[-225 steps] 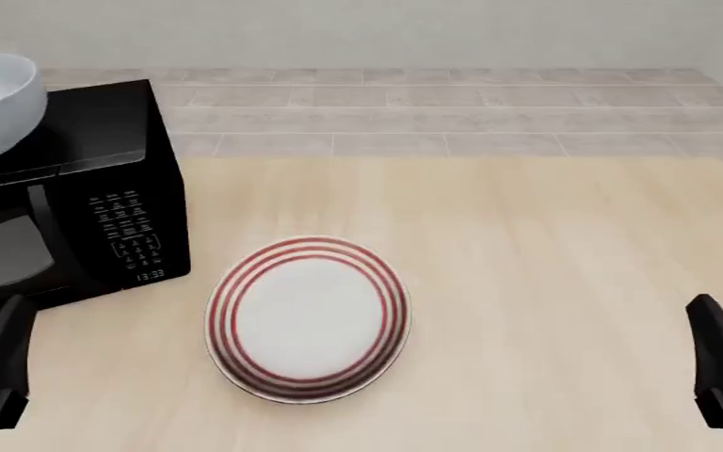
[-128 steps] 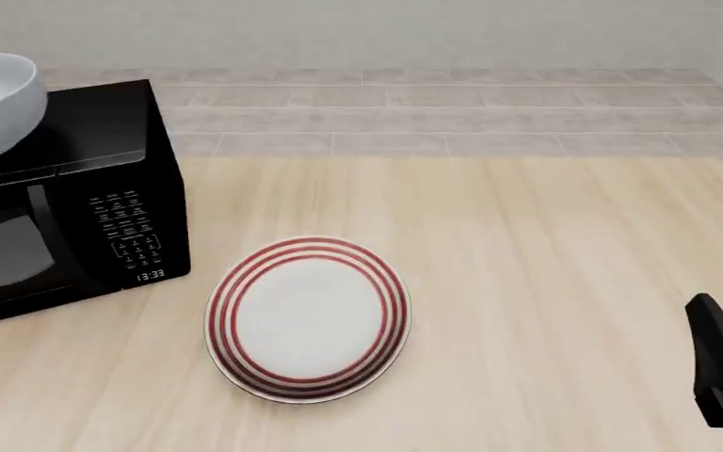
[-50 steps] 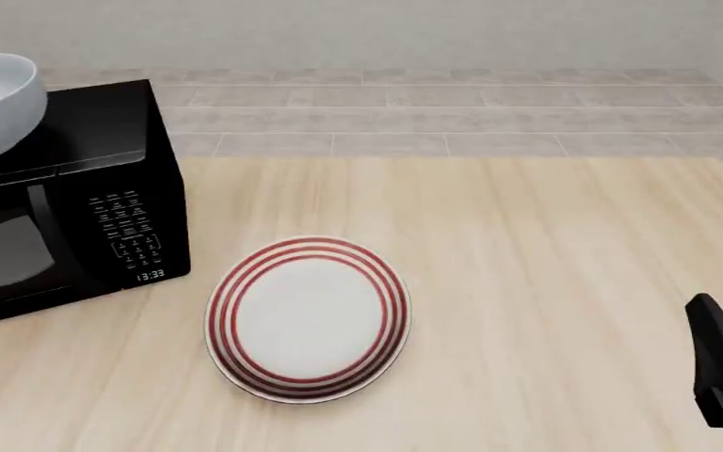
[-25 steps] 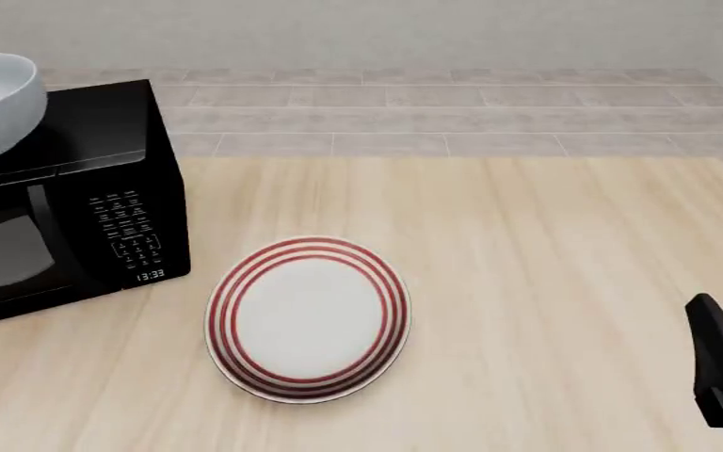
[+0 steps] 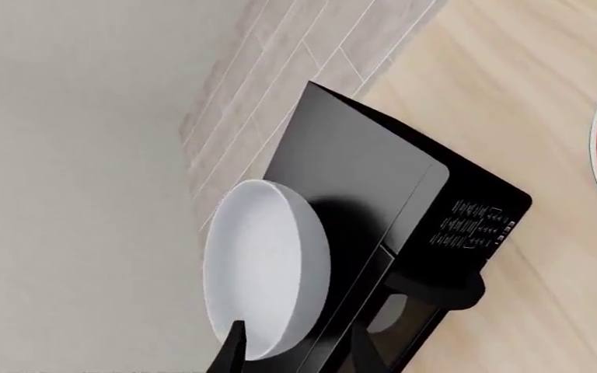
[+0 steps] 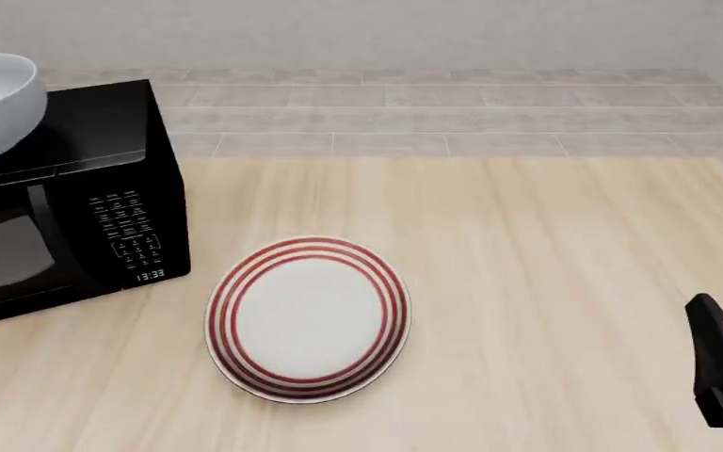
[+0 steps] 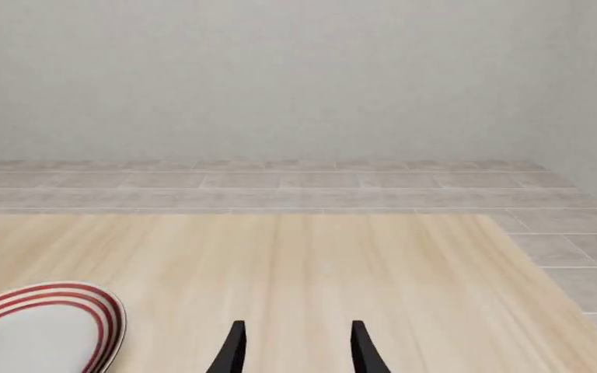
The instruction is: Pick up the white bowl and put it on the plate.
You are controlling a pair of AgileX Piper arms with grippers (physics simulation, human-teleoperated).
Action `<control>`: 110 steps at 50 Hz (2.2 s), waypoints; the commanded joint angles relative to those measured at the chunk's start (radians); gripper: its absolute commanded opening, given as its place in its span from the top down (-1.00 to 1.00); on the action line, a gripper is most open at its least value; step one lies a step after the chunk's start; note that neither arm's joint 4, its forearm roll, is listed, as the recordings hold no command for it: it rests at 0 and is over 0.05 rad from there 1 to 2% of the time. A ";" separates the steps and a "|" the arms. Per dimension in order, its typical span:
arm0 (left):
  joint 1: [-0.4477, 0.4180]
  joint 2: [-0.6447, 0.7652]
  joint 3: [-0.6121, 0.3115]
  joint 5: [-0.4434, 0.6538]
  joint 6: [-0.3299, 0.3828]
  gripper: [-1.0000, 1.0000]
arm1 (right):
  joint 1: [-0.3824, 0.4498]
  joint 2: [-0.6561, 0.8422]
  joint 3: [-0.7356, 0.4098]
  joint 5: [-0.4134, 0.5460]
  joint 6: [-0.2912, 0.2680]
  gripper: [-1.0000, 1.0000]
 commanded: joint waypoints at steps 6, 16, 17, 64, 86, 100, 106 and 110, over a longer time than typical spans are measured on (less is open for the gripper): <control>0.020 0.056 0.031 -0.075 0.015 -1.00 | 0.000 -0.001 0.000 0.000 0.000 -1.00; 0.045 0.096 0.065 -0.139 0.041 -1.00 | 0.000 0.000 0.000 0.000 0.000 -1.00; 0.047 0.103 0.062 -0.141 0.038 -1.00 | 0.000 -0.001 0.000 0.000 0.000 -1.00; 0.070 0.211 0.103 -0.257 0.021 -1.00 | 0.000 -0.001 0.000 0.000 0.000 -1.00; 0.089 0.256 0.102 -0.294 0.030 -1.00 | 0.000 -0.001 0.000 0.000 0.000 -1.00; 0.104 0.278 0.108 -0.314 0.035 -1.00 | 0.000 -0.001 0.000 0.000 0.000 -1.00; 0.100 0.268 0.106 -0.322 0.033 1.00 | 0.000 -0.001 0.000 0.000 0.000 -1.00; 0.099 0.260 0.107 -0.310 0.033 1.00 | 0.000 -0.001 0.000 0.000 0.000 -1.00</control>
